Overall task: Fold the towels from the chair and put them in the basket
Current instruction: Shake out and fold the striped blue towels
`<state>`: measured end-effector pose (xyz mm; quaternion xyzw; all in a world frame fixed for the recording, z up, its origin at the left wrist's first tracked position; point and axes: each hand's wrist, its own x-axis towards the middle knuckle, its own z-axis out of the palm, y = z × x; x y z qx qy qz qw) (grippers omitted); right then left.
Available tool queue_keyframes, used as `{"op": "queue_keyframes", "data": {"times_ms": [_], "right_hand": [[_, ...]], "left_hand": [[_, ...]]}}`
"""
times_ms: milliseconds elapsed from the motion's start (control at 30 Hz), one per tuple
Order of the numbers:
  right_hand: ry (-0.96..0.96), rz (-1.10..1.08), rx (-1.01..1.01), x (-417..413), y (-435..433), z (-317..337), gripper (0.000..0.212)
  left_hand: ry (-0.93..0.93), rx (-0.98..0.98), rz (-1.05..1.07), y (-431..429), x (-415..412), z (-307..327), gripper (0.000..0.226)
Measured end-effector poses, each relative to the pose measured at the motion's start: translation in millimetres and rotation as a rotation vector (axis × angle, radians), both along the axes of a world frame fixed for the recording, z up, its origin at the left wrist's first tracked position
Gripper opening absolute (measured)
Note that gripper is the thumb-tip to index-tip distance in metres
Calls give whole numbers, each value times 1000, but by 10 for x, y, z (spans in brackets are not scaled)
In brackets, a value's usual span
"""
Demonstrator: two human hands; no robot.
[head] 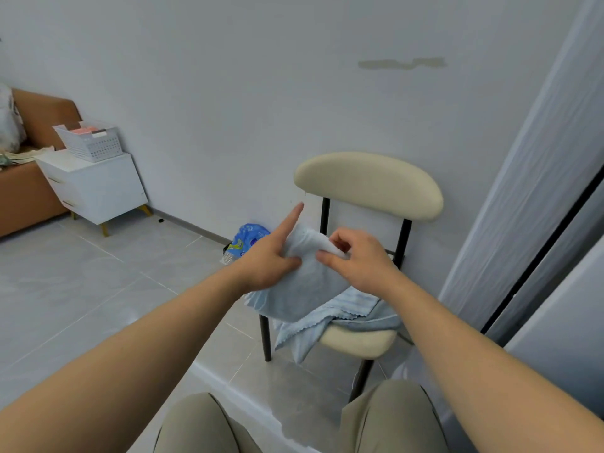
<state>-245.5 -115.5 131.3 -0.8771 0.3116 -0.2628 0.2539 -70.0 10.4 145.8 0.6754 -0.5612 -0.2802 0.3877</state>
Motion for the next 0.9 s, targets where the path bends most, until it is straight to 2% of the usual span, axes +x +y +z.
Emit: {"op": "queue_keyframes", "data": {"times_ms": [67, 167, 233, 333, 433, 567, 633, 767, 900], "right_hand": [[-5, 49, -28, 9, 61, 85, 28], [18, 95, -55, 4, 149, 168, 26], [39, 120, -40, -27, 209, 225, 26], [50, 155, 7, -90, 327, 320, 24], [132, 184, 10, -141, 467, 438, 30], [470, 252, -195, -236, 631, 614, 44], [565, 351, -267, -276, 742, 716, 42], [593, 523, -247, -295, 1028, 969, 26], [479, 485, -223, -334, 1136, 1204, 34]], "left_hand": [[-134, -36, -45, 34, -57, 92, 89], [-202, -91, -6, 116, -110, 161, 58], [-178, -110, 16, 175, -84, 183, 34], [-100, -128, 3, 291, -49, 271, 14], [-112, -147, 35, 419, -22, 385, 16], [20, -193, 84, 611, 48, 570, 25], [44, -159, 105, 717, 100, 658, 28], [75, -114, 94, 900, 240, 699, 30], [200, -144, 127, 1048, 354, 677, 27]]}}
